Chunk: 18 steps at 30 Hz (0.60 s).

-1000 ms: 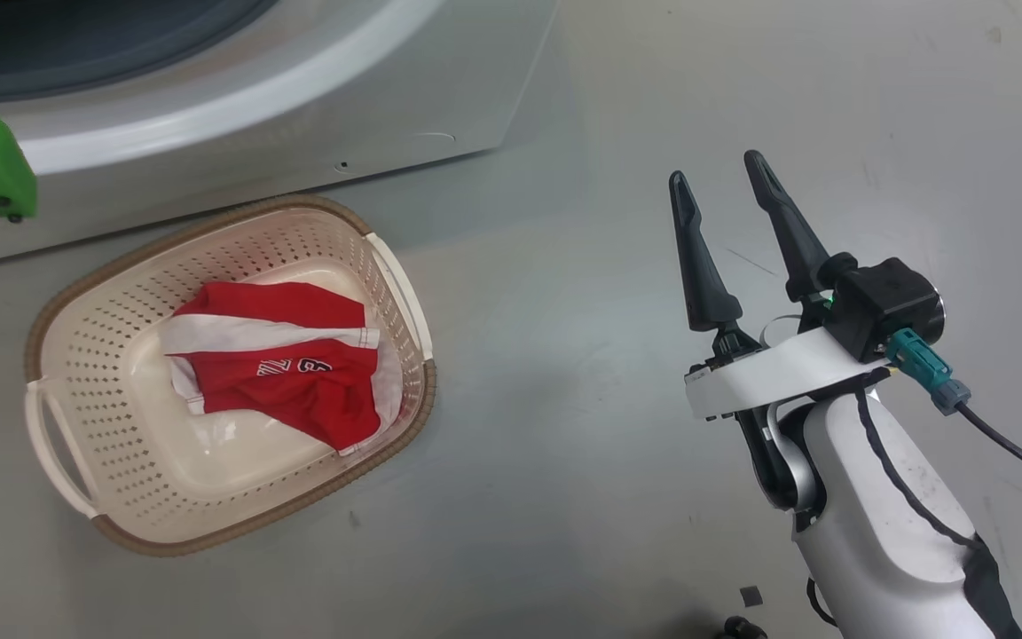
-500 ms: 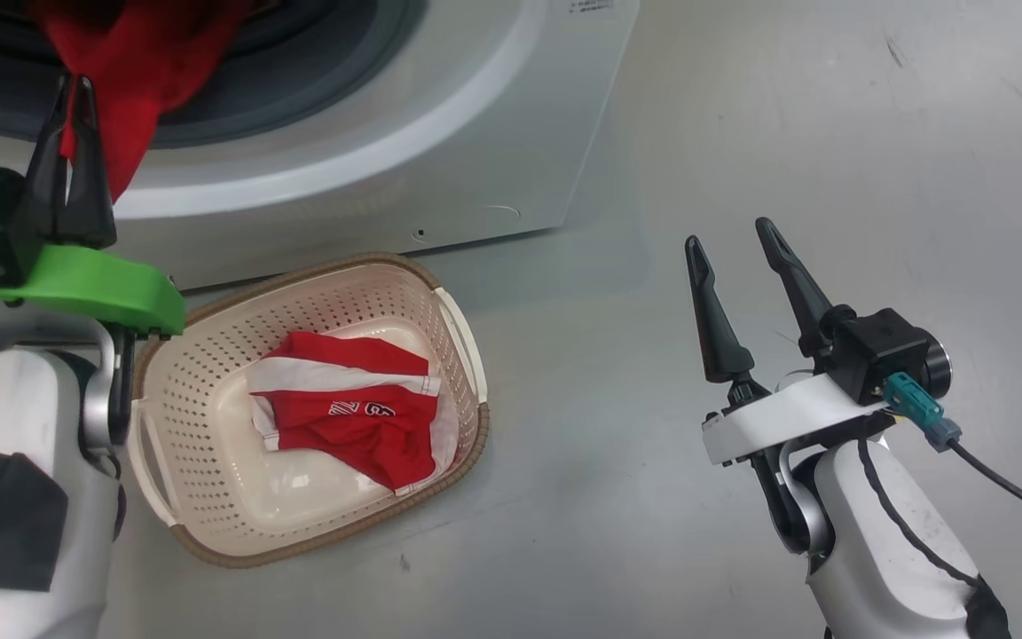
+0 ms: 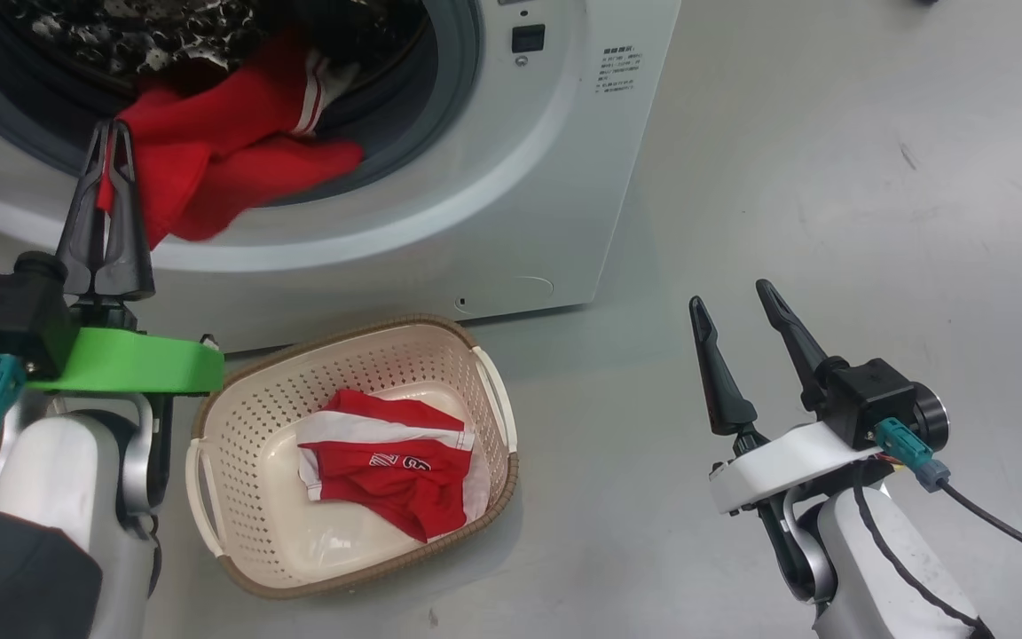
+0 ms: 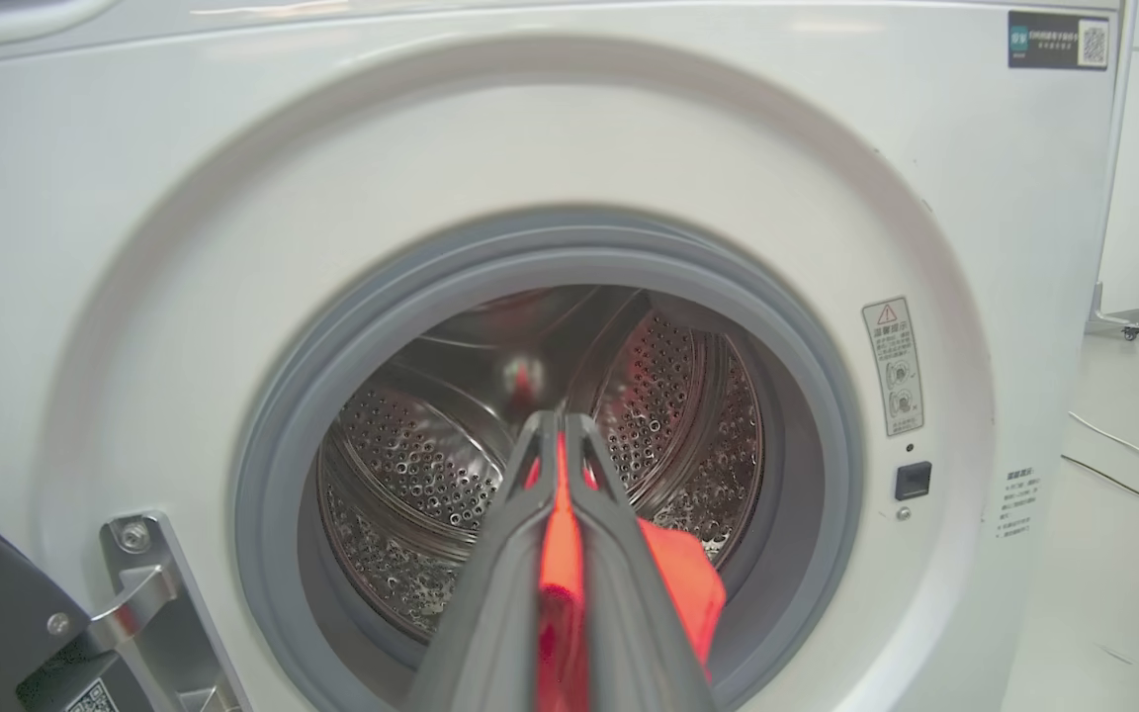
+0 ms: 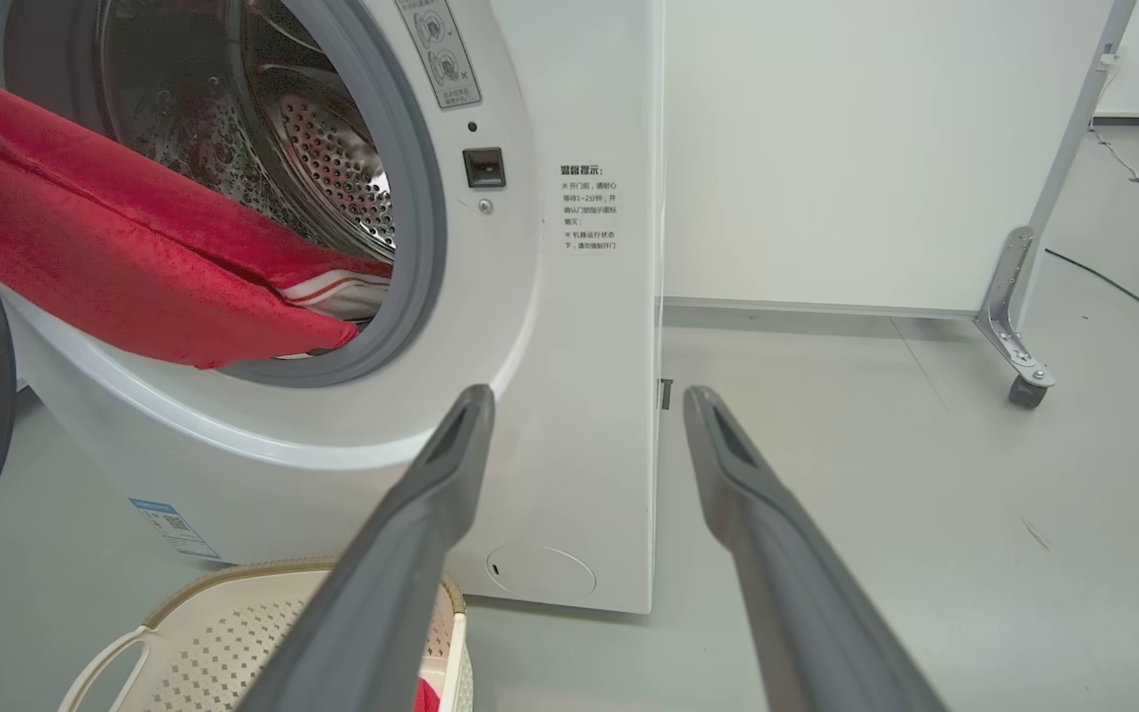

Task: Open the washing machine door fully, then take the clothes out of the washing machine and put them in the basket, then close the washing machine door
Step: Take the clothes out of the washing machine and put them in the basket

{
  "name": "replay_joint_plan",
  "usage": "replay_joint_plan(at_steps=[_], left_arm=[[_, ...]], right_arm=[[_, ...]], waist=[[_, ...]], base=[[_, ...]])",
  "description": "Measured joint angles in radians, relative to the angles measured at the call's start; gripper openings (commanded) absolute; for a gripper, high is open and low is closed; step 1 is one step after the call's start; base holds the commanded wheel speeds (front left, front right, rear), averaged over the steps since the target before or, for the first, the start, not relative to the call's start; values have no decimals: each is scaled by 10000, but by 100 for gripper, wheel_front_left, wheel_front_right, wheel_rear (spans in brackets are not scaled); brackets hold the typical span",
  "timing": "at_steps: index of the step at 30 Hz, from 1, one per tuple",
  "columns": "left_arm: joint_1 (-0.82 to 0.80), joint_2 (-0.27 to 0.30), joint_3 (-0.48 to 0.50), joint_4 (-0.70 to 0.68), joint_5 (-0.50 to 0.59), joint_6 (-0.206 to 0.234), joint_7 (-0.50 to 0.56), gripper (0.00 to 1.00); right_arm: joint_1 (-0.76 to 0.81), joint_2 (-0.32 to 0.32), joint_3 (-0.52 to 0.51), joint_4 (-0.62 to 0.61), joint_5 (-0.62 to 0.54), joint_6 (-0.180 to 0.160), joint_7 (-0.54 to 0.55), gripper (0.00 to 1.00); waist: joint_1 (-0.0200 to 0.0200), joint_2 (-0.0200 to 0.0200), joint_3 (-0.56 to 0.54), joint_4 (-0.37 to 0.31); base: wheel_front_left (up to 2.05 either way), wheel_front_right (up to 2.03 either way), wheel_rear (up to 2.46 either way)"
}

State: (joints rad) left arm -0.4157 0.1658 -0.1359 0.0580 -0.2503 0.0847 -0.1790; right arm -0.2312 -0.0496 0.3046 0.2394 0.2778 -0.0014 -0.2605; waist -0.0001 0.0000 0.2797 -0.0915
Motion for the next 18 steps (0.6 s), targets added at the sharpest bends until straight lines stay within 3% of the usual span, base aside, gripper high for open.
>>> replay_joint_plan(at_steps=[18], left_arm=[[1656,-337,-13,-1866,322,192,-376,0]], right_arm=[[1007,6,-230,247,-92,94,0,100]], waist=[[0,0,-1541,124]], base=[[0,0,0]])
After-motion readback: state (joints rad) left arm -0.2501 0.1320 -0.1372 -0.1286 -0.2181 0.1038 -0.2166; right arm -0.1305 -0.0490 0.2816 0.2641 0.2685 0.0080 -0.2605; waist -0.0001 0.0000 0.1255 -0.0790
